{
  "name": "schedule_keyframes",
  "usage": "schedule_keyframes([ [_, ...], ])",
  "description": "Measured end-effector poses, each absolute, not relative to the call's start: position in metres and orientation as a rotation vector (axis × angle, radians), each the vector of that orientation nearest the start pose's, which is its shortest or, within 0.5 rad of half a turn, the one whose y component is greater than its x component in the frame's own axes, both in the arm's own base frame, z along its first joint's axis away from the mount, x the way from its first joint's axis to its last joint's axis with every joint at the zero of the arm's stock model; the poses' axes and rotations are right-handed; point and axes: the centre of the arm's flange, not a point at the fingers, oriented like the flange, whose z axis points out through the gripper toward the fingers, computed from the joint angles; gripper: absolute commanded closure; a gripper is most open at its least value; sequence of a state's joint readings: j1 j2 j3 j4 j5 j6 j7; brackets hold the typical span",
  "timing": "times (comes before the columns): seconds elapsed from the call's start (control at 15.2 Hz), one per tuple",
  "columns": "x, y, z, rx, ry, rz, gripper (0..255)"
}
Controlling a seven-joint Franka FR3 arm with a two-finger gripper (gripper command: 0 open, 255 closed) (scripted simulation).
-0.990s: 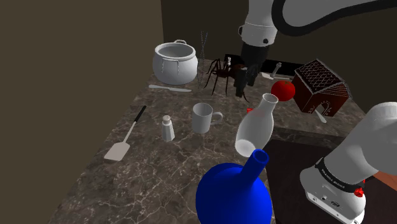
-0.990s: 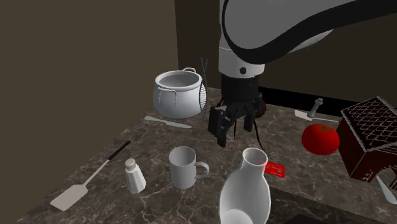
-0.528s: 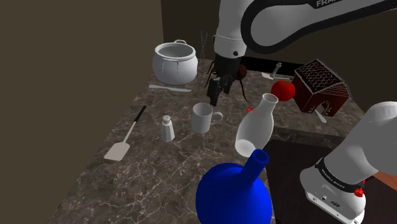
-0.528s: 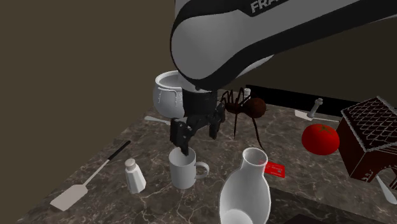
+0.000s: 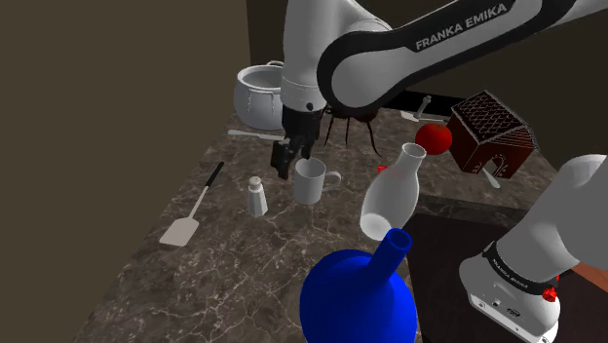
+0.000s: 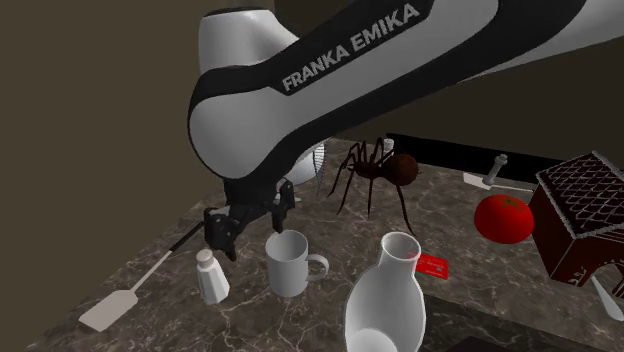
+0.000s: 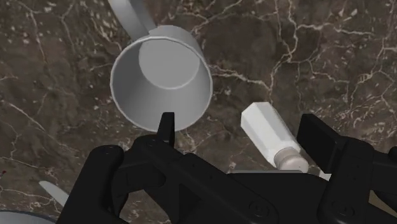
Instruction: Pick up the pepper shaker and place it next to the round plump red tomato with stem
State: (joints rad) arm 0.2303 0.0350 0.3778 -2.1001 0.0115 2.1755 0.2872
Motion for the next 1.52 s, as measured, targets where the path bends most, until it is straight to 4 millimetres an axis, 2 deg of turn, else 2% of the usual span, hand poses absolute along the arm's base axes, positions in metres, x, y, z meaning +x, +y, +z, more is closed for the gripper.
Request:
schedule_keyframes([
  [0.33, 0.476, 0.37, 0.393, -3.042, -0.535, -0.096, 0],
  [0.46, 0.482, 0.386, 0.386, -3.036, -0.547, -0.109, 0],
  [0.92, 0.486, 0.394, 0.352, -3.034, -0.551, -0.114, 0],
  [1.32, 0.486, 0.395, 0.347, -3.033, -0.551, -0.115, 0],
  [1.39, 0.486, 0.395, 0.347, -3.033, -0.551, -0.115, 255],
  [1.52, 0.487, 0.395, 0.348, -3.033, -0.551, -0.116, 255],
])
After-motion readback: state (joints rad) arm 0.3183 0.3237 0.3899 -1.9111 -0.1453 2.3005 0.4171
